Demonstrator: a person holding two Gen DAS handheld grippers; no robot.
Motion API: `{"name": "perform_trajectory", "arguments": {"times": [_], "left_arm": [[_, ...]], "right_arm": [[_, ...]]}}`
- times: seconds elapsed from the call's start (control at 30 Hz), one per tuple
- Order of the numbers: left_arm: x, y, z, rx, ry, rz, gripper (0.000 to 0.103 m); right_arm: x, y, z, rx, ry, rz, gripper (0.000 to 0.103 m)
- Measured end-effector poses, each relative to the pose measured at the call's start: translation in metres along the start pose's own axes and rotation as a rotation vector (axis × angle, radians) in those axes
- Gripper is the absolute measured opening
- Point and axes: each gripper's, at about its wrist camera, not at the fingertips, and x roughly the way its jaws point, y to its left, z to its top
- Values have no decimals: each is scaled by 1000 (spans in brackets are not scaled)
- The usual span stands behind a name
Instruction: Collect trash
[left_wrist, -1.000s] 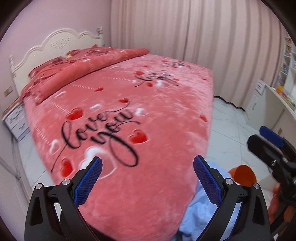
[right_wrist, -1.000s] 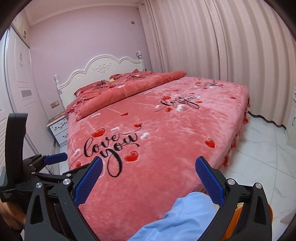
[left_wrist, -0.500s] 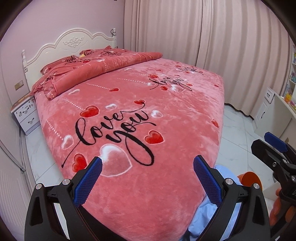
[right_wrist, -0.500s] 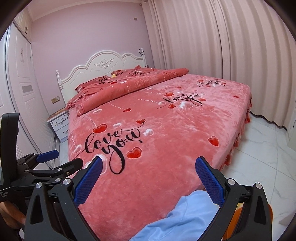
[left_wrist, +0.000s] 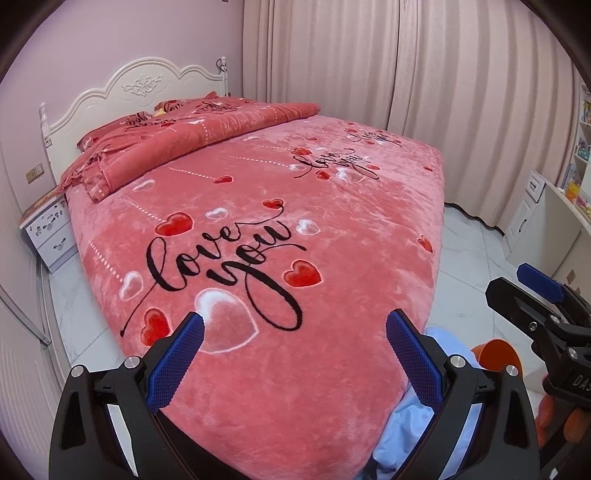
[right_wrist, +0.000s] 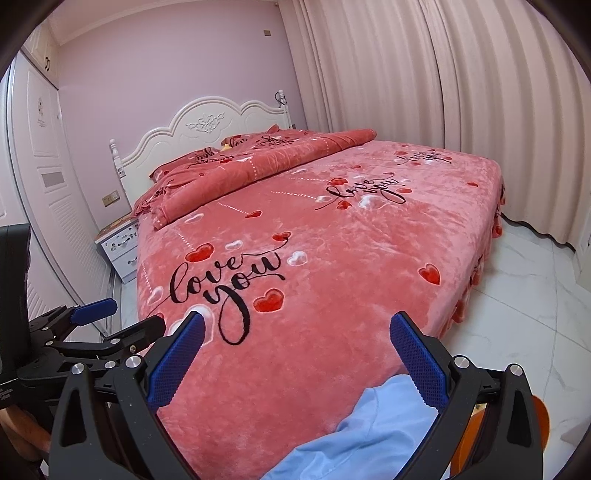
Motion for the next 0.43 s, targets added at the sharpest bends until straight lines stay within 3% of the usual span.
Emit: {"name": "perform_trajectory", "arguments": {"times": [0.43], "left_arm": [[5,-1,2,-7,28,6,97]], "right_arm": [[5,-3,0,11,15,0,98]]}}
